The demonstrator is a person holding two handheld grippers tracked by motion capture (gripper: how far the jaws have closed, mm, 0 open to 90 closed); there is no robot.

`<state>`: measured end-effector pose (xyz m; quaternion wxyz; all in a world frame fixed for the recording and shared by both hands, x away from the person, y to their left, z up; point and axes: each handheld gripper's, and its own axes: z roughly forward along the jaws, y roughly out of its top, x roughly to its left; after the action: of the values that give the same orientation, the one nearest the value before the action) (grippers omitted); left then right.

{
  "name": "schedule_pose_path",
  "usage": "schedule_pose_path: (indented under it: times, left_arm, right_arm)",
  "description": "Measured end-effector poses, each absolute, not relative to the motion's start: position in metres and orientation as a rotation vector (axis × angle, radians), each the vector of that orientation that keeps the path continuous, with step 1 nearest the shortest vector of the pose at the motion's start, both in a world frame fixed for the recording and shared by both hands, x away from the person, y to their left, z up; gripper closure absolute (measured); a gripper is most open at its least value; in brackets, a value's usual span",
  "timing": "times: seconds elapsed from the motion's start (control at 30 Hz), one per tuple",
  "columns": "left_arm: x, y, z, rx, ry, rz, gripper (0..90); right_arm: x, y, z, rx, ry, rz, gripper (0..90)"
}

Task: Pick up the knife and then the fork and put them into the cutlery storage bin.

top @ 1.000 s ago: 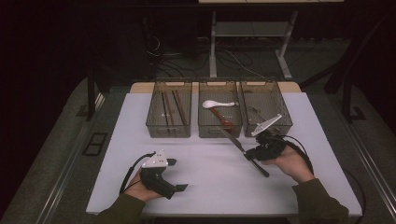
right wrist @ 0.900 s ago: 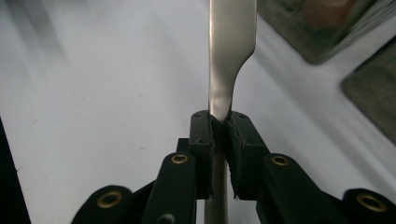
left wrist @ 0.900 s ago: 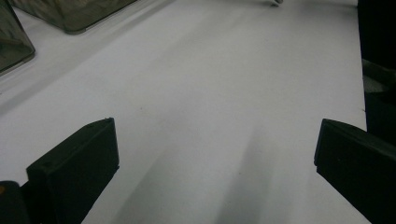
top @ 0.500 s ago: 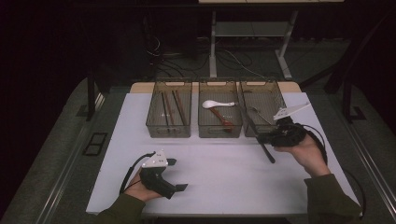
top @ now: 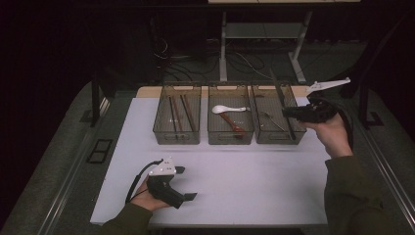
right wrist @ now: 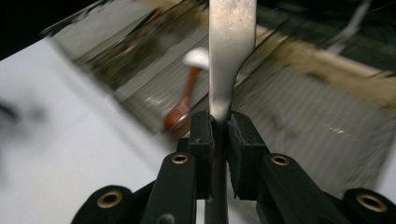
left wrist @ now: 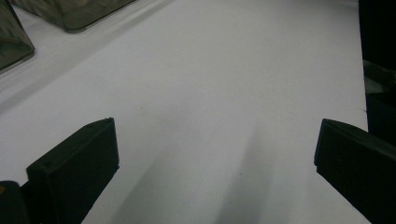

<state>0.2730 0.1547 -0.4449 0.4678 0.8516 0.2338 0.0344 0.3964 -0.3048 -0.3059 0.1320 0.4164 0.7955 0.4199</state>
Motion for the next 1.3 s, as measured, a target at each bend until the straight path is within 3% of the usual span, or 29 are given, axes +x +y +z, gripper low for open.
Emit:
schedule_pose_path:
  times: [0.37,1.0,1.07,1.17,1.3]
  left_arm:
    - [0.273,0.155,-0.445,2.083,0.575,0.079,0.0]
    - [0.272,0.154,-0.445,2.073,0.578,0.073,0.0]
    - [0.272,0.154,-0.445,2.074,0.577,0.074,0.0]
    - [0.272,0.154,-0.445,2.073,0.577,0.074,0.0]
    - [0.272,0.154,-0.445,2.076,0.577,0.074,0.0]
  right_arm:
    - [0.444,-0.319,-0.322,1.358,2.151,1.207,81.0]
    - [0.459,-0.307,-0.387,1.505,2.276,0.963,80.3]
    - [0.459,-0.307,-0.391,1.497,2.256,0.927,78.2]
    - [0.457,-0.308,-0.392,1.506,2.236,0.956,62.7]
    - [0.453,-0.312,-0.388,1.488,2.203,0.991,51.7]
